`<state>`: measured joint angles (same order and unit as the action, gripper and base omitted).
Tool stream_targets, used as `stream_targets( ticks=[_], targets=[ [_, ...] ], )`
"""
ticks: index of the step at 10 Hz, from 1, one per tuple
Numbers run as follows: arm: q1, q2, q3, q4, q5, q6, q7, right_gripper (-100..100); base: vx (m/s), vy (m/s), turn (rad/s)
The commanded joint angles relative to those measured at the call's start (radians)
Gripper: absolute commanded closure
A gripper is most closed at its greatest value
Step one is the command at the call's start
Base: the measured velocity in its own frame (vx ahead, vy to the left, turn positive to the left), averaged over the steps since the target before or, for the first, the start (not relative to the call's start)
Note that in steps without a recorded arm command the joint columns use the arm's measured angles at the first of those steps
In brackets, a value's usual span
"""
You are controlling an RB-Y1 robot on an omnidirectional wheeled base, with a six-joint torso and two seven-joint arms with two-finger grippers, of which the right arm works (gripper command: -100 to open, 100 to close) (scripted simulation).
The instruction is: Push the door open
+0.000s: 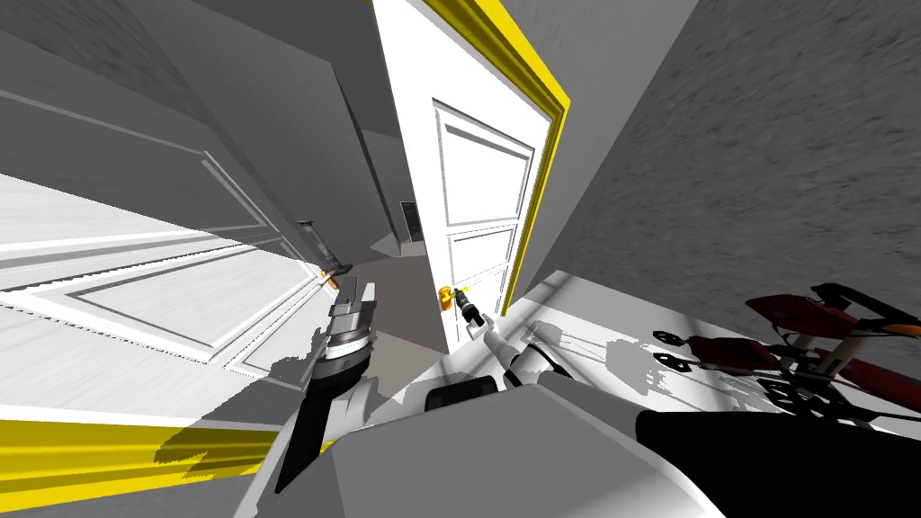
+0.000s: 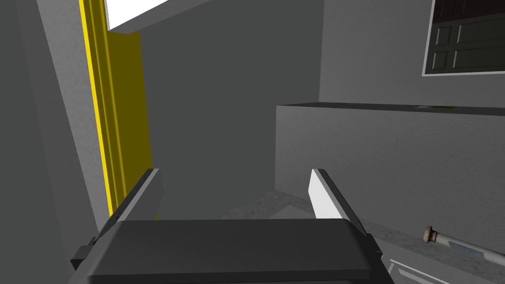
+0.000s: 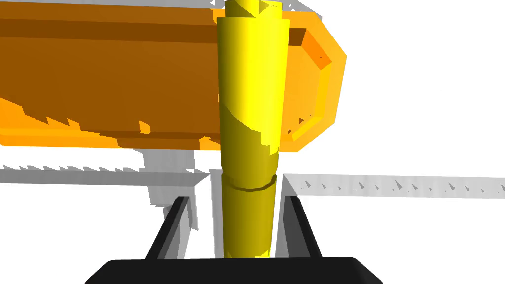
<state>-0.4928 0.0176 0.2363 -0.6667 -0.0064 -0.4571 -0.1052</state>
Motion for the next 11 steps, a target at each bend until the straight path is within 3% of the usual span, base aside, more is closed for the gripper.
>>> stream_targets(
  ticks=[1,5,6,10,11],
  targets=[
    [0.0,-0.001,0.0,0.0,0.0,0.001,0.0,100,-0.02,-0.005,0.007],
    [0.0,-0.001,0.0,0.0,0.0,0.001,0.0,100,-0.003,-0.001,0.003],
    [-0.005,-0.018,-0.016,-0.003,-0.005,0.0,0.004,100,0.091,0.092,-0.024],
    [-0.004,-0.038,-0.037,-0.001,-0.011,0.0,0.011,100,0.12,0.125,-0.044],
    [-0.003,-0.051,-0.054,0.0,-0.015,0.0,0.017,100,0.157,0.082,-0.031]
  ],
)
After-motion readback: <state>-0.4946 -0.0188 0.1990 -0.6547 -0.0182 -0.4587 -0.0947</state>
